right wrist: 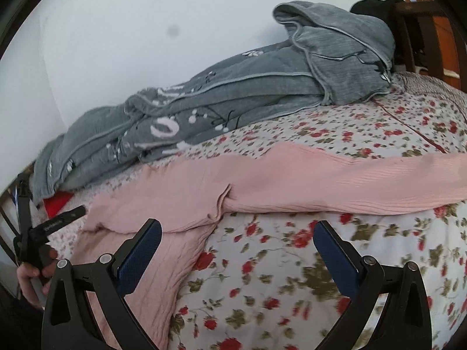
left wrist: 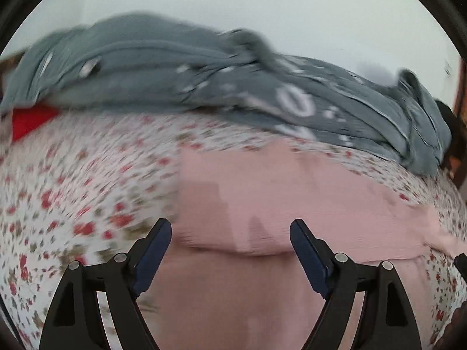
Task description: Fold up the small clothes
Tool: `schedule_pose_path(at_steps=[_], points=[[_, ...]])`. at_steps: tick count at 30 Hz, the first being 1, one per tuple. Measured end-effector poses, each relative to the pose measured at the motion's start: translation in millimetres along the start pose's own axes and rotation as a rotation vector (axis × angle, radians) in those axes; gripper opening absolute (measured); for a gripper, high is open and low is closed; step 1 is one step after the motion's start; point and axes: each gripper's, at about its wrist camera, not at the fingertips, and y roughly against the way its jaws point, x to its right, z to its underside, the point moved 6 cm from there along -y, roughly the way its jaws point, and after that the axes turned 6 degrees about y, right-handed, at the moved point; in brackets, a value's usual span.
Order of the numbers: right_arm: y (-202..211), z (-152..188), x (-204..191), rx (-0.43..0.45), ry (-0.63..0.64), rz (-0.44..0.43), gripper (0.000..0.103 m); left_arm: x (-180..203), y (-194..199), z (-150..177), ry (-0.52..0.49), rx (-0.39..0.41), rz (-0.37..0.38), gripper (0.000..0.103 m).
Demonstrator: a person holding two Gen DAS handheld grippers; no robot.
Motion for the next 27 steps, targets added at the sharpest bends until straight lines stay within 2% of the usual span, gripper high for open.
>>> schedule_pose_path(at_steps=[3, 7, 9, 11, 12, 13, 14, 16, 19, 25, 27], points=[[-9.4, -1.4, -10.6, -0.009, 0.013, 0.004, 0.102, -32.7, -15.6, -5.8, 0.048, -0.048, -0.027, 0.082], [-21.8, 0.1, -21.6, -0.027, 0.030, 0.010, 0.102, -40.1, -50.6, -17.2, 0.150, -0.121, 0.090, 0.082], [-27.3, 3.0, -25.9, -0.041, 0.052, 0.024, 0.102, -39.9, -74.8, -14.6, 0.158, -0.178, 0.072, 0.080], [-30.6, 6.4, -27.6, -0.049, 0.077, 0.046, 0.102, -33.6, -82.6, -12.2, 0.122, -0.174, 0.048, 0.079], [-32.0, 7.8, -27.8, -0.054, 0.083, 0.050, 0.102, -31.0, -80.4, -12.6, 0.112, -0.156, 0.069, 0.073], [-33.5, 9.5, -28.1, -0.058, 0.088, 0.053, 0.102, -29.1, -78.6, -12.4, 0.118, -0.152, 0.117, 0.044], [-35.7, 11.3, -28.2, -0.062, 0.088, 0.060, 0.102, -29.7, -79.9, -11.7, 0.136, -0.159, 0.152, 0.027], [-40.9, 14.1, -27.3, -0.075, 0.083, 0.076, 0.102, -39.1, -81.5, -11.2, 0.208, -0.159, 0.188, 0.022], [-51.0, 17.1, -27.8, -0.107, 0.080, 0.102, 0.102, -48.6, -76.4, -10.8, 0.282, -0.134, 0.226, 0.019], [-49.5, 18.9, -31.3, -0.103, 0.099, 0.117, 0.102, -45.3, -65.4, -11.7, 0.261, -0.098, 0.190, 0.020], [-48.1, 19.6, -32.1, -0.097, 0.099, 0.112, 0.102, -46.7, -65.9, -12.9, 0.264, -0.101, 0.176, 0.025]])
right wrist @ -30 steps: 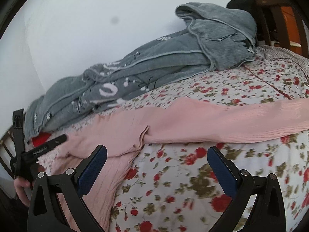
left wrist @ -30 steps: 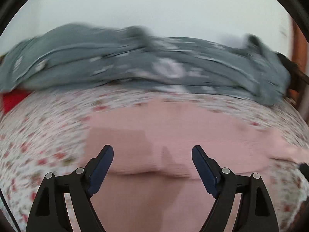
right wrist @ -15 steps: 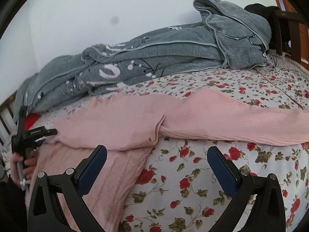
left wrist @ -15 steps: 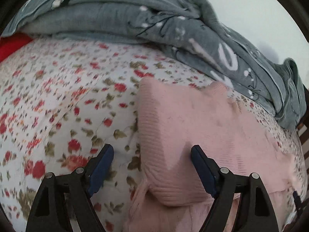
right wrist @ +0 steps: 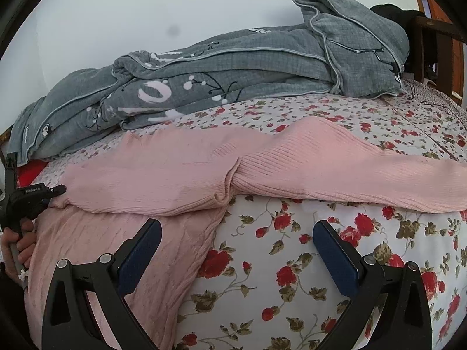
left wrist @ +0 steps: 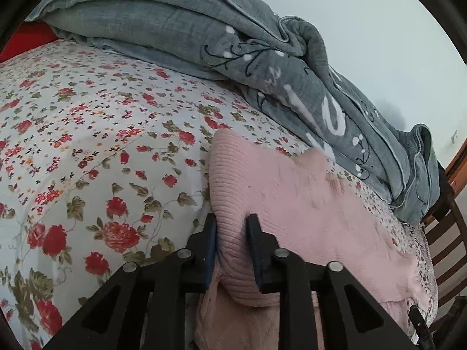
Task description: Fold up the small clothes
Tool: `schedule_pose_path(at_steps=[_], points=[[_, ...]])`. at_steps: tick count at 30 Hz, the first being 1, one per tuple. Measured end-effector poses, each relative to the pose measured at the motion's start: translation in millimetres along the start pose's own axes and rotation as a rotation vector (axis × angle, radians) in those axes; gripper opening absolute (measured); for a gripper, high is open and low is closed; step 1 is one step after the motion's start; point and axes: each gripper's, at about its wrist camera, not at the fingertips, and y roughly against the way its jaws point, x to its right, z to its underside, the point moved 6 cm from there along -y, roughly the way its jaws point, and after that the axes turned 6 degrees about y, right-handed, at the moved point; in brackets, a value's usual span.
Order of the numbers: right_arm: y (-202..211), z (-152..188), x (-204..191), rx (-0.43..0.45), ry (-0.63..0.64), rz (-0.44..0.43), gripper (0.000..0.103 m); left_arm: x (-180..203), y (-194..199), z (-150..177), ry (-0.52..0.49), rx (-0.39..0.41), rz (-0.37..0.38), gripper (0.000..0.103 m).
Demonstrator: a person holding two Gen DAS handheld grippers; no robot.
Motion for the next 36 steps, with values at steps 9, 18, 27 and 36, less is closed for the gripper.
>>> schedule_pose_path(at_steps=[9, 18, 27, 36], points=[[5.0, 0.8, -6.4, 0.012, 0.009, -0.021, 0.102, -0.1, 2.0, 3.8, -0.046, 0.016, -0.087, 0.047], [20.0, -5.1, -11.2, 0.049, 0.030, -0.075, 0.102, 1.9, 3.0, 3.6, -0.086, 0.041, -0.180, 0.059], [28.1, -7.3, 0.2, 0.065, 0.006, -0.079, 0.102, 3.2, 3.3, 5.3, -0.100, 0.051, -0.211, 0.062], [28.9, -10.1, 19.2, 0.067, -0.037, -0.052, 0.102, 3.2, 3.0, 5.2, -0.102, 0.052, -0.211, 0.063]])
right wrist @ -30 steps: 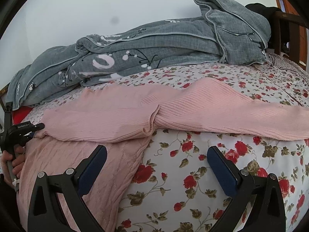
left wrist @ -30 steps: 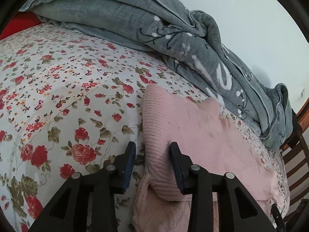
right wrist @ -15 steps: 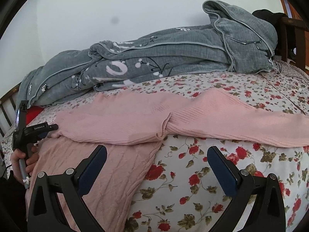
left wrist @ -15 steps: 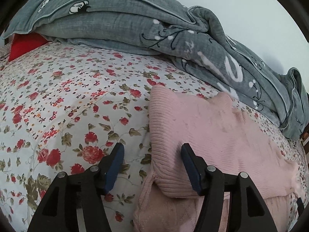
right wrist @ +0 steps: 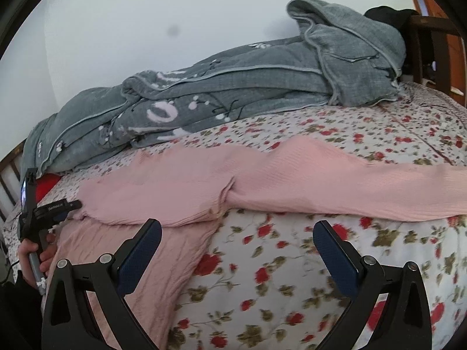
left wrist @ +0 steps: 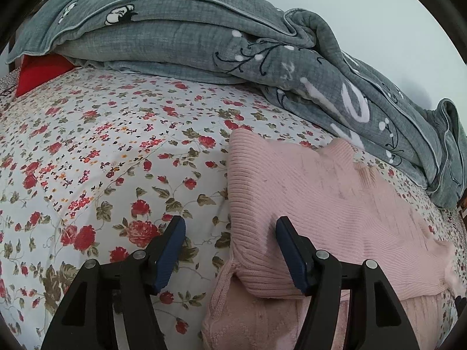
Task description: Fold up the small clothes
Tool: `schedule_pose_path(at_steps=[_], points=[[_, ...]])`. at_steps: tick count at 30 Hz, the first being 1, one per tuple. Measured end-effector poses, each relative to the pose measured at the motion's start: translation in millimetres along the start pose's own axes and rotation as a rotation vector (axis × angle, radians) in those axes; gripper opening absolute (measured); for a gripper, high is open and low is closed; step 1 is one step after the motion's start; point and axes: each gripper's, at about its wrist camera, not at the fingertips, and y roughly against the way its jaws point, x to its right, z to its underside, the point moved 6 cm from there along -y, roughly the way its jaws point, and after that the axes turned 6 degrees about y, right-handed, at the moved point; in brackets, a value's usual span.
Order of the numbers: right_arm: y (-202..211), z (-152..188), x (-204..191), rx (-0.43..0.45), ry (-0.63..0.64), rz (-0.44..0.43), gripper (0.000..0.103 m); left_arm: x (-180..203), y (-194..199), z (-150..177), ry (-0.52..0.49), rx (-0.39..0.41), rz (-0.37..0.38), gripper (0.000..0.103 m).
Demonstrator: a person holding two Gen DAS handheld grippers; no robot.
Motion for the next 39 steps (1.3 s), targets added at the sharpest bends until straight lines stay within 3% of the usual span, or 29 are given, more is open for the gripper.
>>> schedule_pose_path(at_steps=[22, 29, 33, 39], points=[[31.5, 2.1, 86.1, 0.046, -0.082, 0.169, 0.102, 2.4, 1.0, 0.8, -0.013, -0.002, -0.006, 0.063], [39.6, 9.9, 140.7, 0.044, -0.209, 0.214, 0.083, 4.4, -1.1, 0.9, -0.020, -0.011, 0.006, 0.063], [53.5, 19.8, 164.4, 0.050, -0.278, 0.199, 0.082, 5.5, -1.7, 1.2, -0.024, -0.014, 0.008, 0.064], [74.7, 36.5, 205.4, 0.084, -0.347, 0.254, 0.080, 5.5, -2.5, 1.2, -0.031, -0.014, 0.003, 0.064]])
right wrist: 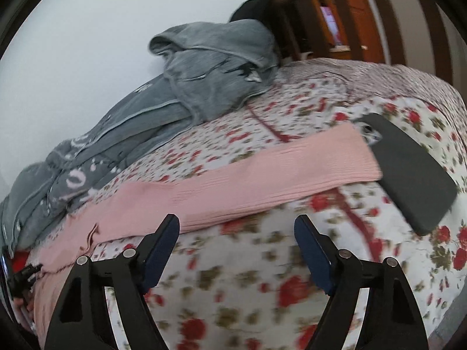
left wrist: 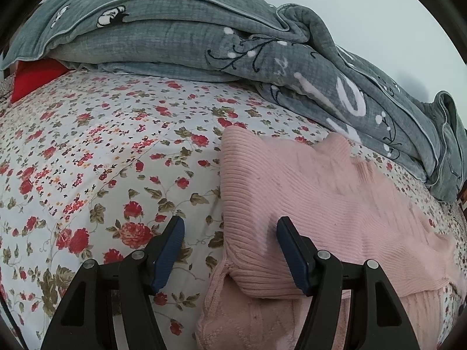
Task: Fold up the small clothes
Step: 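Grasp the other sleeve cuff with the right gripper and lift it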
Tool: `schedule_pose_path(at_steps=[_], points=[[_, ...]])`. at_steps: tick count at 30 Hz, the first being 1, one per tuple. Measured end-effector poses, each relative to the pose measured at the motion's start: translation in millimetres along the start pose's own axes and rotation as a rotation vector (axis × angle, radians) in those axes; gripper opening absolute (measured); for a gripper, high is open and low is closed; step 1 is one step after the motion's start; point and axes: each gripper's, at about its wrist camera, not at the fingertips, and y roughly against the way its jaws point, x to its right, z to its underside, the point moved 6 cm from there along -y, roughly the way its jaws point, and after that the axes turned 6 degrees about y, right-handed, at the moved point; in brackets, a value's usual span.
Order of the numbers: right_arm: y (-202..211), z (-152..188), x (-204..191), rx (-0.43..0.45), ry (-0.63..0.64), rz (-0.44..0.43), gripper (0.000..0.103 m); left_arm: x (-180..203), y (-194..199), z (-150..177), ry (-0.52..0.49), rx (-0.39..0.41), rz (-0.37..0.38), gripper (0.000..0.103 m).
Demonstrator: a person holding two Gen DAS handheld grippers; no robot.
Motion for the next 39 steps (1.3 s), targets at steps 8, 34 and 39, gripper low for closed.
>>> schedule_pose_path(at_steps=[8, 34, 39], points=[[-9.2, -14.0, 30.5, 0.016, -0.085, 0.042, 0.080, 0.5, -0.7, 0.4, -0.005, -0.001, -0.006, 0.064], [38.0, -96.6, -149.4, 0.235, 0.223, 0.088, 0.006, -24.2, 44.3, -14.0, 0.080, 0.090, 0.125, 0.067], [52.1, -98.8, -292.4, 0.263, 0.380, -0.053, 0.006, -64.3, 47.6, -21.0, 0.149, 0.094, 0.062, 0.067]])
